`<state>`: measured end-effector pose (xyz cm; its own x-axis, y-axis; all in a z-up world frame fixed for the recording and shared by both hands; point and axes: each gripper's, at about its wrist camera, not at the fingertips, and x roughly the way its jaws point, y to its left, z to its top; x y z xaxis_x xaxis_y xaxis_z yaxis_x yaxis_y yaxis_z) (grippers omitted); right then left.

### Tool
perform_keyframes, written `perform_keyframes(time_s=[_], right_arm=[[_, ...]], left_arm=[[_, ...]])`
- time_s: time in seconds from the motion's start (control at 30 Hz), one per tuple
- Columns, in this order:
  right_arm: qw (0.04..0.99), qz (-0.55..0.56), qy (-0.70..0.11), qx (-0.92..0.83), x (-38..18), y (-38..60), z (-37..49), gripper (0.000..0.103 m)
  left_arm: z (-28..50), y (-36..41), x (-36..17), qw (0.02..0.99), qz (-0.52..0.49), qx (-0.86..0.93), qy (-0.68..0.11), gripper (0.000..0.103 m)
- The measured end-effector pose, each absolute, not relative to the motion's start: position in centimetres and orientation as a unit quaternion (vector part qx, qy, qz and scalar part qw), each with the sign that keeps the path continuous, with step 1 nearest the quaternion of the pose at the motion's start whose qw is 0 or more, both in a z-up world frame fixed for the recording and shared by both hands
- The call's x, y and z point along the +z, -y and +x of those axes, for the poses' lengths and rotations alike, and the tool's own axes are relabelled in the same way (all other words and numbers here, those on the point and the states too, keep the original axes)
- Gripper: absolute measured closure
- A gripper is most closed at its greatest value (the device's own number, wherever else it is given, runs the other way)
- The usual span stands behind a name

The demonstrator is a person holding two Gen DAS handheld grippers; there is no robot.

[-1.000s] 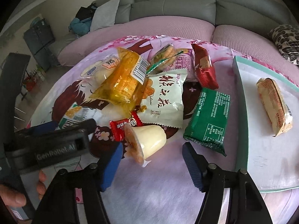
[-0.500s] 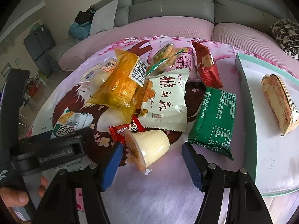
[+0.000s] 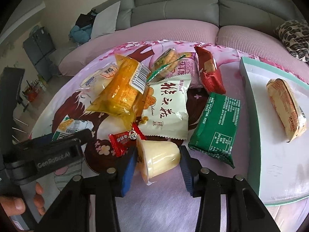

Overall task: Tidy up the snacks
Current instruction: 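Grasp the green-white cracker pack with the left tool while the right tool grasps the pudding cup, then lift both snacks and carry them over the tray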

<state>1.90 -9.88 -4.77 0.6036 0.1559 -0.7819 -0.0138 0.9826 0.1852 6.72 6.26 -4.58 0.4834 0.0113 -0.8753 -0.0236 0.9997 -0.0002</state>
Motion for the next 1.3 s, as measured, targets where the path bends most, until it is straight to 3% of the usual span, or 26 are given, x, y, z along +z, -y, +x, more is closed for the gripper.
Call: perform_keyframes(time_s=[0.33,0.97,1.3], right_arm=[[0.897,0.083,-0.432,0.048,-3.8,10.3,1.5,0.063],[0.889,0.072,-0.449,0.047,-5.0,9.8,1.8,0.063],[0.902,0.077,-0.421,0.053,-3.1,10.3,1.0,0.063]], left_arm=[[6.4,-6.1,-3.5,0.867,-0.008,-0.001,-0.498,0.037],[6.5,-6.2,-4.1,0.863,-0.013,0.0,-0.506,0.037],[5.9,-6.6,-2.0,0.877,-0.018,0.002,-0.481,0.037]])
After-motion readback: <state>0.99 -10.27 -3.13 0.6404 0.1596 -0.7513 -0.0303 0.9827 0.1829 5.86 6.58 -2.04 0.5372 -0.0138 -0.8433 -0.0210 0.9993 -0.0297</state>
